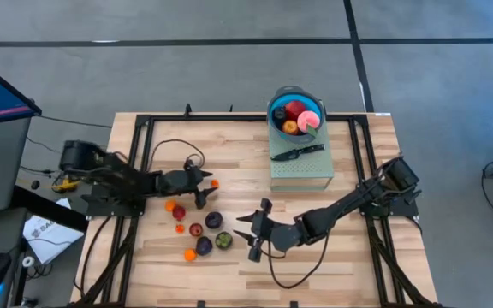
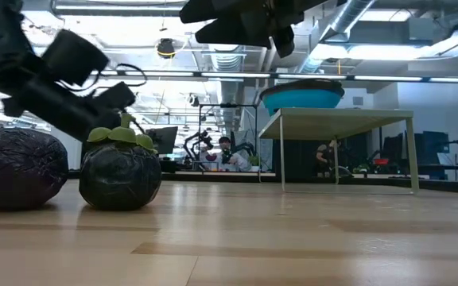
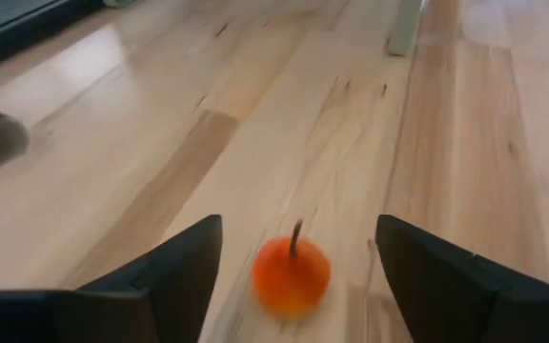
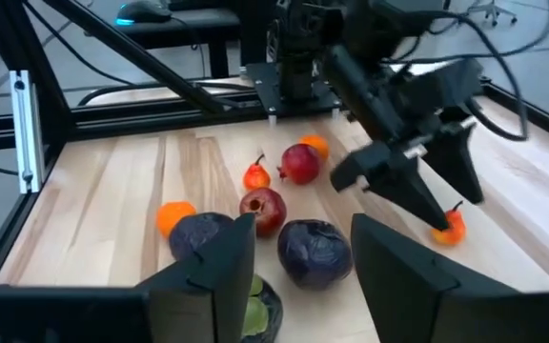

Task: Pick & Place Fruit
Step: Put the top orange peach into the blue strainer bowl on the shelf

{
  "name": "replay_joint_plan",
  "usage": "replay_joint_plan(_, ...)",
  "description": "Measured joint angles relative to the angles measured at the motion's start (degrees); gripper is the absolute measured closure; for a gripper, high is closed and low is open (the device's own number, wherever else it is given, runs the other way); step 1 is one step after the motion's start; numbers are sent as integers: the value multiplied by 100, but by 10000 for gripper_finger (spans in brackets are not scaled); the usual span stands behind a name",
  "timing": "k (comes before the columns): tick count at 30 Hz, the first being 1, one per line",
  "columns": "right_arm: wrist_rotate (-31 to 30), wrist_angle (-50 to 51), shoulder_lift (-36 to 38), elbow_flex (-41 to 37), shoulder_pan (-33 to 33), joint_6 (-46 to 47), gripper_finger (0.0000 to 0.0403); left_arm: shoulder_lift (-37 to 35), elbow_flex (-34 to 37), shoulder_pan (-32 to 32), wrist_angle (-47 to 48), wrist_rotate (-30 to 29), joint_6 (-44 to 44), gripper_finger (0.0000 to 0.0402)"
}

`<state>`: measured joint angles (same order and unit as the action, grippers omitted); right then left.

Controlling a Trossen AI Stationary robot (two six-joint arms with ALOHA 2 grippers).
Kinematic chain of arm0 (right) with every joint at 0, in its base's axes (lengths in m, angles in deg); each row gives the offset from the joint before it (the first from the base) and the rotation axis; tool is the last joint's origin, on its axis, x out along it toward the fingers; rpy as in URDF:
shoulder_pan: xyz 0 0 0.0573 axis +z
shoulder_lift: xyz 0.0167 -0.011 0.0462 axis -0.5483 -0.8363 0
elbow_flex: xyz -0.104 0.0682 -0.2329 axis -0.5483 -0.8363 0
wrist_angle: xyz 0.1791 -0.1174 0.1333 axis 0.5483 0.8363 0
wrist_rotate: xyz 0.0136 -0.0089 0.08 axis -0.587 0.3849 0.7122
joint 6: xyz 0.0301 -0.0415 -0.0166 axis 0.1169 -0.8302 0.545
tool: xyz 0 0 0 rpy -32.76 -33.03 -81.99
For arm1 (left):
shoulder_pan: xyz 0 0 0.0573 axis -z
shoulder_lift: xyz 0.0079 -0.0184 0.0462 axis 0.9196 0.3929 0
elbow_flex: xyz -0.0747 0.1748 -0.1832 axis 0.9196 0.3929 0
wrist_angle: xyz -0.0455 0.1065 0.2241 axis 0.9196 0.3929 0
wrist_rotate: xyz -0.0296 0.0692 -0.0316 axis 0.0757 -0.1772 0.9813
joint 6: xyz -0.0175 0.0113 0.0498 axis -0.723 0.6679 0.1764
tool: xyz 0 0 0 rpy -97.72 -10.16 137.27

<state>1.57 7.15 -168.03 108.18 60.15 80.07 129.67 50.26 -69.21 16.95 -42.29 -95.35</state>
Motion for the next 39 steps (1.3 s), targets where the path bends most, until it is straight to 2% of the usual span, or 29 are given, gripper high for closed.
replay_joint_plan(4, 0, 1, 0, 0, 9, 3, 246, 453, -296, 1, -21, -1, 202, 171)
replay_joint_plan(7, 0, 26, 0, 0, 15, 56, 255, 507, -324, 12, -22, 1, 212, 198)
replay_joint_plan(19, 0, 59, -2, 0, 46, 109, 285, -414, 177, 12, -26, -5, 281, 284)
replay_joint_plan(33, 1, 44, -2, 0, 47, 109, 285, -272, 183, 12, -68, -3, 427, 392)
replay_joint_plan(39, -1, 84, -2, 0, 83, 110, 285, -272, 183, 12, -68, -1, 494, 398)
